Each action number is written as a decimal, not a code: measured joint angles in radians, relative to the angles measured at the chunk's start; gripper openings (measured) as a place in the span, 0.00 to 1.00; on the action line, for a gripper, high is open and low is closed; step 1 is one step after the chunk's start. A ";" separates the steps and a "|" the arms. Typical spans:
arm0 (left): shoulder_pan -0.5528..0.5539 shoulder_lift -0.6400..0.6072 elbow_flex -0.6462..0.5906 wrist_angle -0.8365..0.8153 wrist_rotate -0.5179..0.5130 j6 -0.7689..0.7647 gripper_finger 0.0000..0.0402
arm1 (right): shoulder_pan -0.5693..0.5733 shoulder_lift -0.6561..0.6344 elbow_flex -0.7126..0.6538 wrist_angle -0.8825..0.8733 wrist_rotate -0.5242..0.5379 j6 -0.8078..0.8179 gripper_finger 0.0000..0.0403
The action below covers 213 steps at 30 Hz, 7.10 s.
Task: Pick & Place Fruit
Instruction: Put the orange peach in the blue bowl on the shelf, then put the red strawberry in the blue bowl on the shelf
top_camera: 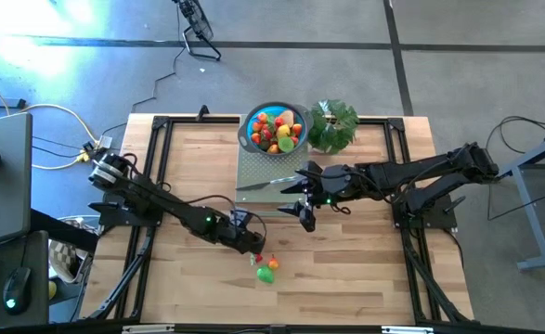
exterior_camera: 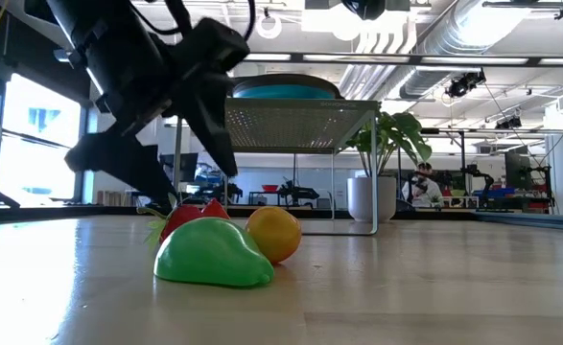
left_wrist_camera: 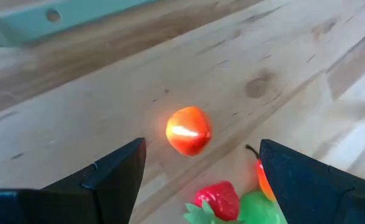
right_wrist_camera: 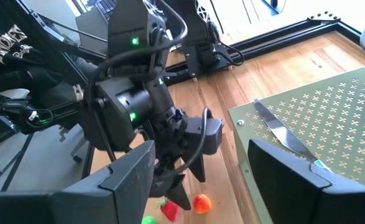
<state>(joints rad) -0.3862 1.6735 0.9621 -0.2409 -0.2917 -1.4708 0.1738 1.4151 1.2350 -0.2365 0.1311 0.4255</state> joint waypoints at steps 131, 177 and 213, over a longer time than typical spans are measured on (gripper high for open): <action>-0.030 -0.422 0.170 -0.232 -0.181 0.606 0.35 | 0.001 -0.069 0.000 -0.050 -0.110 0.311 0.62; 0.490 -0.412 0.170 -0.117 -0.082 1.018 0.35 | 0.000 -0.067 0.000 -0.037 -0.085 0.379 0.62; 0.707 -0.378 0.170 0.017 0.047 0.995 0.54 | 0.000 -0.067 0.000 -0.047 -0.083 0.145 0.62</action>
<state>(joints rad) 0.3206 1.2955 1.1318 -0.2243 -0.2451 -0.4760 0.1738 1.3479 1.2350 -0.2832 0.0483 0.5709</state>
